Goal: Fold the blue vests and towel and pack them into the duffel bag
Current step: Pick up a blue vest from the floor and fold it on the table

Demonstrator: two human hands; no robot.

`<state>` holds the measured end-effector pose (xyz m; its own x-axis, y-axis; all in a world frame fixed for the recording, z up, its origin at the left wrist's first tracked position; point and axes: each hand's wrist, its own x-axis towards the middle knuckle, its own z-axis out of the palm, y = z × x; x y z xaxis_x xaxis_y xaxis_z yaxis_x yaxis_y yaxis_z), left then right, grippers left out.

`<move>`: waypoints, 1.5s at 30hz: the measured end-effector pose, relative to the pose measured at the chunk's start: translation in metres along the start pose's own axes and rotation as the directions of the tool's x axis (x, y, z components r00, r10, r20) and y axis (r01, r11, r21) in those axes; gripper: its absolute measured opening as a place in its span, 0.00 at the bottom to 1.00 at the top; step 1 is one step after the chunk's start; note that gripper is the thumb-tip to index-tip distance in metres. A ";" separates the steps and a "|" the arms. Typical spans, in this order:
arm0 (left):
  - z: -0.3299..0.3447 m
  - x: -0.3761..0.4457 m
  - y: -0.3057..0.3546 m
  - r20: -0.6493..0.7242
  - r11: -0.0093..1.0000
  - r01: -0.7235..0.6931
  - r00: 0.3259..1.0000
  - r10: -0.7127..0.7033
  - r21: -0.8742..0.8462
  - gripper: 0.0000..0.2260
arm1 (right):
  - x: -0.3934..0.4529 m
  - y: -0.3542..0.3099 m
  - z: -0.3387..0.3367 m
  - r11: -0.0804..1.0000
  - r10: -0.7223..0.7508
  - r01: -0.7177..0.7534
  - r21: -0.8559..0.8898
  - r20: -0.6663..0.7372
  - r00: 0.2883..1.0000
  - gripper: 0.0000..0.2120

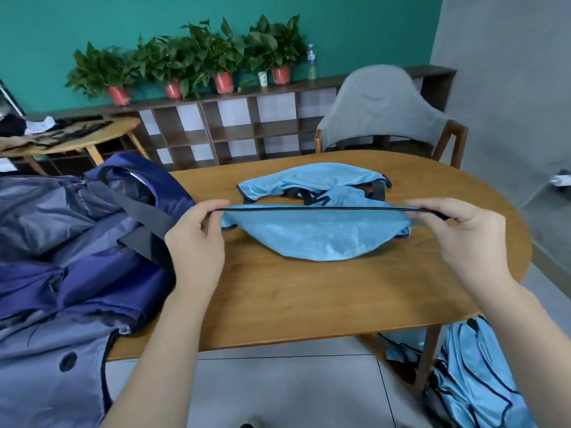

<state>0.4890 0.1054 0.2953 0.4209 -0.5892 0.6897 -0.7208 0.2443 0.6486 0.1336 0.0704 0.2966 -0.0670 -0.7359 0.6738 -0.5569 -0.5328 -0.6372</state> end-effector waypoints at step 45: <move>0.085 -0.032 0.008 0.515 0.999 -0.044 0.855 0.051 -0.026 0.09 | 0.137 0.034 0.194 0.812 0.242 0.073 -0.579 0.448 0.860 0.07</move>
<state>0.4230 0.0605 0.2514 0.0394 -0.8884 0.4573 -0.7240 0.2901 0.6258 0.2662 -0.1293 0.2949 0.1788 -0.9495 0.2578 -0.9366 -0.2445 -0.2511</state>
